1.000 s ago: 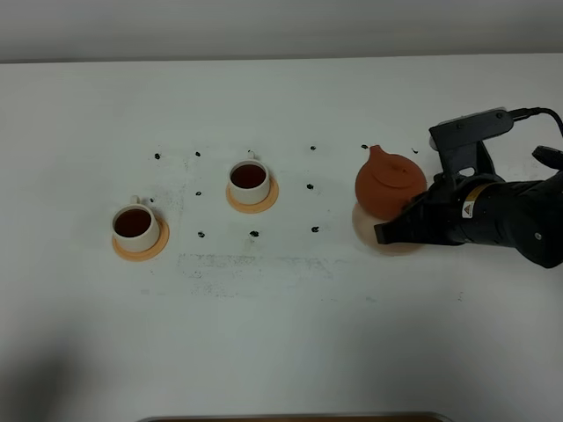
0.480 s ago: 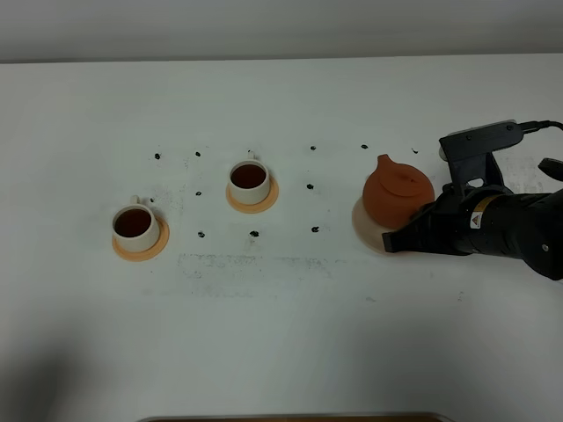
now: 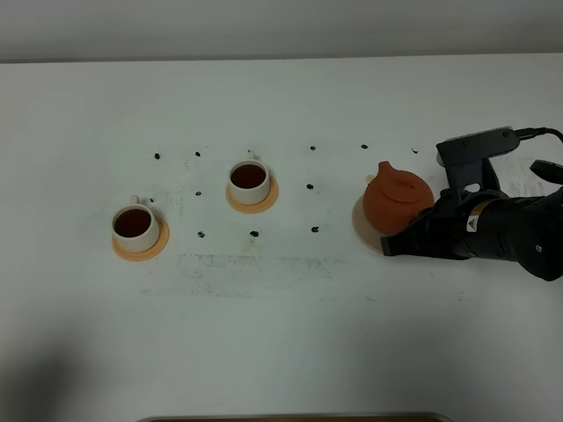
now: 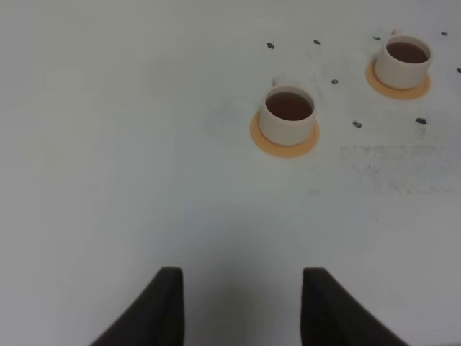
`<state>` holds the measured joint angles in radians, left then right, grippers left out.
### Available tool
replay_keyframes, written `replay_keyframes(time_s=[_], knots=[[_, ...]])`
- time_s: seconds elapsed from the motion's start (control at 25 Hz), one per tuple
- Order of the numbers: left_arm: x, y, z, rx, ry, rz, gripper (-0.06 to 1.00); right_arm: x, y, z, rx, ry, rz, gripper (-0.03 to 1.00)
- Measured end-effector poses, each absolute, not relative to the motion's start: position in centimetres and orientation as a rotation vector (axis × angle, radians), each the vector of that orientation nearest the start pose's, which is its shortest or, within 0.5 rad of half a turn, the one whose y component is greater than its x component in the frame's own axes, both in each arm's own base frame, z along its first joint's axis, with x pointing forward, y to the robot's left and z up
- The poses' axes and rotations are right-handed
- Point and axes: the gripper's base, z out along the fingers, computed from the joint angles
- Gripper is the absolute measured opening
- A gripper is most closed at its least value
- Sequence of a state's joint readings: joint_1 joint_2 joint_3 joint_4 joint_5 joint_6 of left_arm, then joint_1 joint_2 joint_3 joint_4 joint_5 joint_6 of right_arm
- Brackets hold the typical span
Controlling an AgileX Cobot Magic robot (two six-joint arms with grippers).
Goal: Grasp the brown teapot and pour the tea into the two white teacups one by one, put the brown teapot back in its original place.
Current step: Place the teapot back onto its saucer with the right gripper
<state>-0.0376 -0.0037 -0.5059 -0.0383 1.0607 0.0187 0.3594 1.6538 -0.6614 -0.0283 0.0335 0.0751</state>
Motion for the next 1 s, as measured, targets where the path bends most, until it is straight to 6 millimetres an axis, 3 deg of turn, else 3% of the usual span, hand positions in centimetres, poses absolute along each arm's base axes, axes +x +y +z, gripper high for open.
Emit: replay_keyframes(time_s=[0.4,0.72,1.0], knots=[[-0.6,-0.3,27.9,0.059,2.034,-0.058,0.41,26.9,10.1,14.4,-0.377,2.488,0.170,0.14],[-0.6,-0.3,27.9,0.059,2.034,-0.058,0.41,27.0,10.1,14.4,-0.354,2.486,0.180,0.51],[-0.6,-0.3,27.9,0.060,2.034,-0.057,0.41,26.7,10.0,15.6,-0.339,2.462,0.190,0.56]])
